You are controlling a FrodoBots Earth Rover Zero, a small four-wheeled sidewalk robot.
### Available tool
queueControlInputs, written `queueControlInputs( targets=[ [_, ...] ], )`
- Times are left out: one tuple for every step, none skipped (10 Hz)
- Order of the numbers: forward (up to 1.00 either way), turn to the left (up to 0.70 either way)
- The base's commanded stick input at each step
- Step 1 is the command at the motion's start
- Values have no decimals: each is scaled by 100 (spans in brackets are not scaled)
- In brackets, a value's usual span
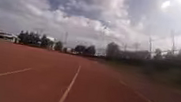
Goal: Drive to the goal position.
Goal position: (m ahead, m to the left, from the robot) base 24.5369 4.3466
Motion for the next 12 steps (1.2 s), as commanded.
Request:
queueControlInputs(
  targets=[
    [70,0],
    [70,0],
    [70,0],
    [70,0],
    [70,0],
    [70,0],
    [70,0],
    [70,0],
    [70,0],
    [70,0],
    [70,0],
    [70,0]
  ],
)
